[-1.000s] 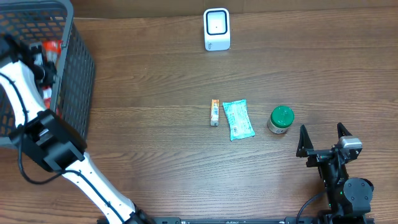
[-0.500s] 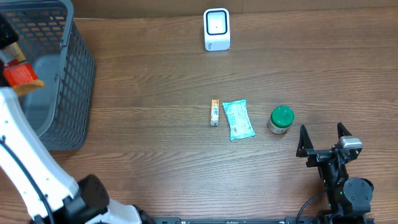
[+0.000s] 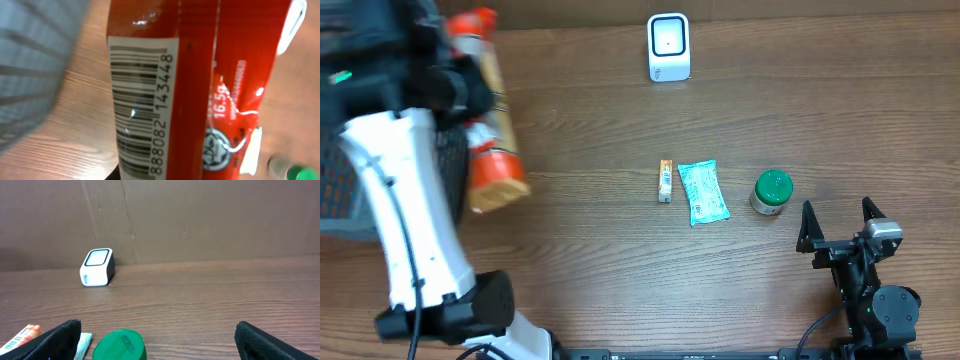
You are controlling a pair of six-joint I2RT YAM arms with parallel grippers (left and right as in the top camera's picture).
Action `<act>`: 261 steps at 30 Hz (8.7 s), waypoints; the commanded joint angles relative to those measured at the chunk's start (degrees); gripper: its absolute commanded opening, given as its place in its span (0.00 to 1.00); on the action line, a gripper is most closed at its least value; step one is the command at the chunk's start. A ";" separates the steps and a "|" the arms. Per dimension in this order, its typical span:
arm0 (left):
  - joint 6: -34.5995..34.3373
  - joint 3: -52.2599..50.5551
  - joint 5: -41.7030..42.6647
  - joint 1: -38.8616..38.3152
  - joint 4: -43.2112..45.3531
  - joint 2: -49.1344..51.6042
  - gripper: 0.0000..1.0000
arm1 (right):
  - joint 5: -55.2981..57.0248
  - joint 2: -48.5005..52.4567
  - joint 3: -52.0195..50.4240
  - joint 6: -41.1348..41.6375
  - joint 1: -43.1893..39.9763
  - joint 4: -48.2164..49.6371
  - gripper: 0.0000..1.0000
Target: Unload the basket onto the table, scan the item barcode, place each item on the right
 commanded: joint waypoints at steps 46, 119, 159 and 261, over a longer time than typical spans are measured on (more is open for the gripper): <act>-11.98 -56.19 -11.58 -29.79 47.56 5.53 0.85 | 0.09 -0.46 -0.61 -0.07 -0.24 0.31 1.00; -6.56 -42.49 -11.80 -1.46 26.64 5.53 1.00 | 0.09 -0.46 -0.61 -0.07 -0.24 0.31 1.00; -6.56 -42.49 -11.80 -1.44 26.64 5.53 1.00 | -1.95 0.52 9.11 4.28 -0.15 -8.15 1.00; -6.56 -42.49 -11.78 -1.44 26.64 5.53 1.00 | -10.58 94.68 84.78 4.04 -0.13 -67.95 1.00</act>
